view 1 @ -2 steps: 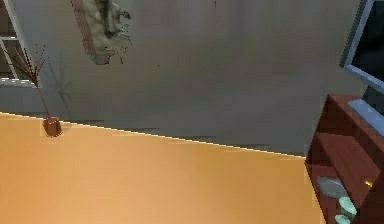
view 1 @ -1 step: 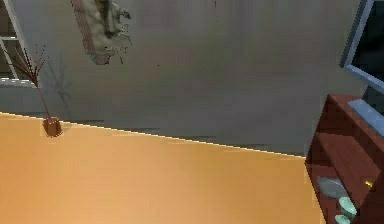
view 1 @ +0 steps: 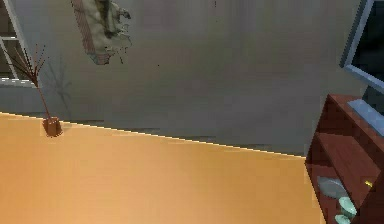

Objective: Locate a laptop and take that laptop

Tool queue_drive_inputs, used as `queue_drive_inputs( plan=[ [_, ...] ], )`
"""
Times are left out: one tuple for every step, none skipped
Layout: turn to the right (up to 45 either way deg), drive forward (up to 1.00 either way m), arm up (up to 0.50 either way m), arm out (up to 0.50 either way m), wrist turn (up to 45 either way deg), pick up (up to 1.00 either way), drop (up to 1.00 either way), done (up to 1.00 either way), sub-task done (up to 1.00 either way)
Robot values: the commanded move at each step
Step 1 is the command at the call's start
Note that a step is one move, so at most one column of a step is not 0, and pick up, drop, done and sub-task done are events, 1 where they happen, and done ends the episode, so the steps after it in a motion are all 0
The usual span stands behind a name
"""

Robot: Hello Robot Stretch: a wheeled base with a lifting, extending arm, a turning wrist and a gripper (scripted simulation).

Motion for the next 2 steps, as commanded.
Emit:
queue_drive_inputs(
  plan=[
    [0.0, 0.00, 0.10, 0.00, 0.0, 0.00, 0.00, 0.00, 0.00],
    [0.0, 0.00, 0.00, 0.00, 0.0, 0.00, 0.00, 1.00, 0.00]
  ],
)
